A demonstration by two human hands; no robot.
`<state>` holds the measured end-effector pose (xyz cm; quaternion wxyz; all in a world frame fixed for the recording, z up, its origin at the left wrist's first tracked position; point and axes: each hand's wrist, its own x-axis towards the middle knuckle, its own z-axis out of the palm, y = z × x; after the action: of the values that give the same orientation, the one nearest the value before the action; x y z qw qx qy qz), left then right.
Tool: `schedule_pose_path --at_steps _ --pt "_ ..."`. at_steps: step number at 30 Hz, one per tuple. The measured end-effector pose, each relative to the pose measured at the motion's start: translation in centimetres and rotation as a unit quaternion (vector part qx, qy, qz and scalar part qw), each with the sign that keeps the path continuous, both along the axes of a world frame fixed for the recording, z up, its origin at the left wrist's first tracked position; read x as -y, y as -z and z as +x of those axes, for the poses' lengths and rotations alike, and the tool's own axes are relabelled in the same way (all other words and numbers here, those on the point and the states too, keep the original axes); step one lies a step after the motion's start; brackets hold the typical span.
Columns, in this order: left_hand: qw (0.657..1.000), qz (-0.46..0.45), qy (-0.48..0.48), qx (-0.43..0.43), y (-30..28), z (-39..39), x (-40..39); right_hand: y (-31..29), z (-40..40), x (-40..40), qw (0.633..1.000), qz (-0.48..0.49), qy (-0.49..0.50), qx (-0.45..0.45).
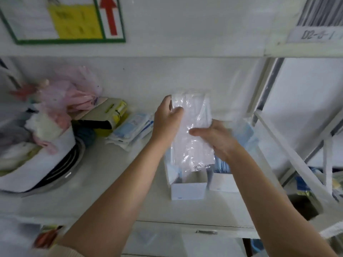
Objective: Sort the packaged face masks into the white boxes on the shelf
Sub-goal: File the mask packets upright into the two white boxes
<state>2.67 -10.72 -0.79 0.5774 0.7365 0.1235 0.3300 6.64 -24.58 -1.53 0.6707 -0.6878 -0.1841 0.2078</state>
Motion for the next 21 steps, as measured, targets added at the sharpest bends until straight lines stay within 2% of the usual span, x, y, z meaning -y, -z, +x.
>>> schedule_pose_path --at_steps 3,5,7,8,10,13,14,16,17,18,21 --pt "0.992 -0.019 -0.127 0.004 1.1 -1.2 -3.7 -0.2 -1.3 -2.3 0.999 0.026 0.033 -0.03" --pt "0.976 -0.078 -0.172 -0.111 3.2 -1.9 -6.1 -0.4 -1.8 -3.2 0.996 0.053 0.037 -0.054" --pt "0.961 -0.13 -0.085 -0.229 5.9 -2.6 -6.9 -0.7 -2.1 -3.7 0.992 0.083 0.053 -0.075" --pt "0.958 -0.112 -0.013 -0.265 7.0 -3.1 -6.3 -0.8 -2.3 -3.8 0.991 0.09 0.063 -0.077" --pt "0.95 -0.037 0.1 -0.295 8.4 -3.9 -4.5 -1.0 -2.6 -3.8 0.99 0.095 0.082 -0.067" --pt "0.94 0.04 0.148 -0.306 9.8 -3.8 -1.9 -1.0 -2.9 -3.3 0.984 0.087 0.143 -0.053" --pt "0.93 0.124 0.159 -0.309 10.3 -3.5 -1.4 -0.9 -3.0 -3.1 0.981 0.082 0.166 -0.051" --pt "0.867 0.336 0.163 -0.33 11.3 -2.9 -0.6 -0.6 -3.0 -2.6 0.974 0.07 0.209 -0.043" --pt "0.839 0.394 0.156 -0.34 11.8 -2.7 -0.4 -0.4 -2.9 -2.5 0.971 0.059 0.232 -0.027" --pt "0.824 0.418 0.153 -0.352 12.1 -2.6 -0.2 -0.2 -2.9 -2.4 0.967 0.038 0.251 -0.002" --pt "0.816 0.445 0.147 -0.338 12.8 -2.6 0.1 0.6 -3.0 -2.8 0.944 -0.08 0.299 0.115"
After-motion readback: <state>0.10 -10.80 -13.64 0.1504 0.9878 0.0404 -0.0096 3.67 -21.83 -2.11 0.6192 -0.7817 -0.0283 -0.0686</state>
